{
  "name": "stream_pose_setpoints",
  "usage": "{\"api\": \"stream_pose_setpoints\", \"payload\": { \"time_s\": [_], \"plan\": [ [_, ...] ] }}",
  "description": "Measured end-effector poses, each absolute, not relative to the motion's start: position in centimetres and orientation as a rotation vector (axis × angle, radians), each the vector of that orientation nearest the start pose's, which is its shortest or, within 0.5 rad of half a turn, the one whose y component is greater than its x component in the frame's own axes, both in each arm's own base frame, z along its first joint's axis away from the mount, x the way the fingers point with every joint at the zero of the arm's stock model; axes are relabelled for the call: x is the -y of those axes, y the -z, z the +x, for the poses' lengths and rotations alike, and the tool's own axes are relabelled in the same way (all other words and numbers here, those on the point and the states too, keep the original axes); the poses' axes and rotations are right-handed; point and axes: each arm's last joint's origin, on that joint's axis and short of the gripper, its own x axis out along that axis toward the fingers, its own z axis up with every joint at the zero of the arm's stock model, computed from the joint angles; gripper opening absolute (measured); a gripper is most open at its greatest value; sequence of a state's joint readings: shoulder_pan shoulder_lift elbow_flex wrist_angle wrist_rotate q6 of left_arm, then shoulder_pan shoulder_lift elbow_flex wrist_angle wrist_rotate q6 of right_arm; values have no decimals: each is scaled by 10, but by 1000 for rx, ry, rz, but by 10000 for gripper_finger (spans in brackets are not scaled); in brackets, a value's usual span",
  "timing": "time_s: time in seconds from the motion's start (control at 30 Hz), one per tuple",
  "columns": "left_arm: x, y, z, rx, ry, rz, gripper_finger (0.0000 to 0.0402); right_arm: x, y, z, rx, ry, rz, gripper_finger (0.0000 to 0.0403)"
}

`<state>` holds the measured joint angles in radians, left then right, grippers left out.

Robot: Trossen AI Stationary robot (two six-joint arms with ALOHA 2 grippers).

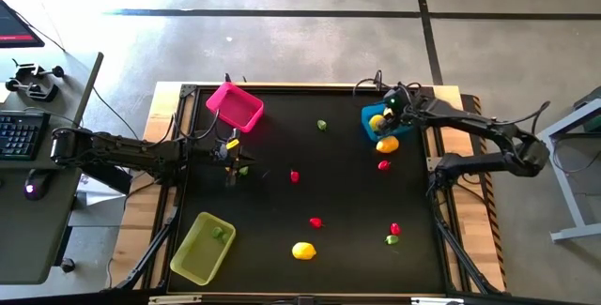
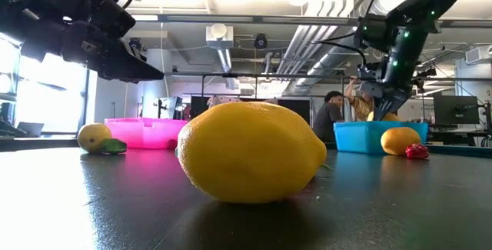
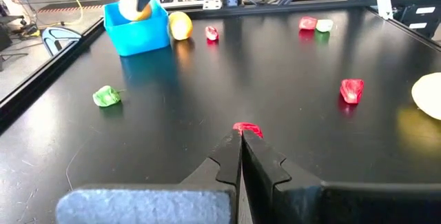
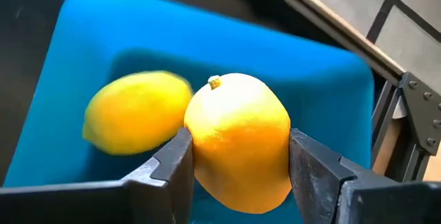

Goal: Sort produce into baskets
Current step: Put the yellow lemon into the blue bin

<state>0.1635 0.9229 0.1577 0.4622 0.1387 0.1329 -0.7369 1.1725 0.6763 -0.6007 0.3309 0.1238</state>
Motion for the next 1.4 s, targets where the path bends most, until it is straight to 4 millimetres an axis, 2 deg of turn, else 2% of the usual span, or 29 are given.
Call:
{"api": "stream_pose_setpoints", "payload": {
  "time_s": [0.13, 0.33, 0.7, 0.83, 1.0, 1.17, 1.4],
  "plan": [
    [-24, -159, 169, -301, -5, 86, 0, 151, -201, 145, -1027, 1034, 305, 170],
    [-24, -159, 169, -300, -5, 85, 0, 159, -199, 152, -1076, 911, 103, 170],
    [-24, -159, 169, -301, -5, 86, 0, 172, -171, 163, -1214, 829, 28, 172],
    [-24, -159, 169, -301, -5, 86, 0, 174, -167, 165, -1224, 838, 22, 201],
    [-24, -159, 169, -301, -4, 86, 0, 175, -166, 166, -1224, 842, 30, 260],
    [-24, -159, 169, -301, -5, 86, 0, 174, -172, 168, -1255, 838, 9, 296],
    [-24, -159, 169, -303, -5, 85, 0, 168, -205, 185, -1302, 903, -51, 287]
  ]
}}
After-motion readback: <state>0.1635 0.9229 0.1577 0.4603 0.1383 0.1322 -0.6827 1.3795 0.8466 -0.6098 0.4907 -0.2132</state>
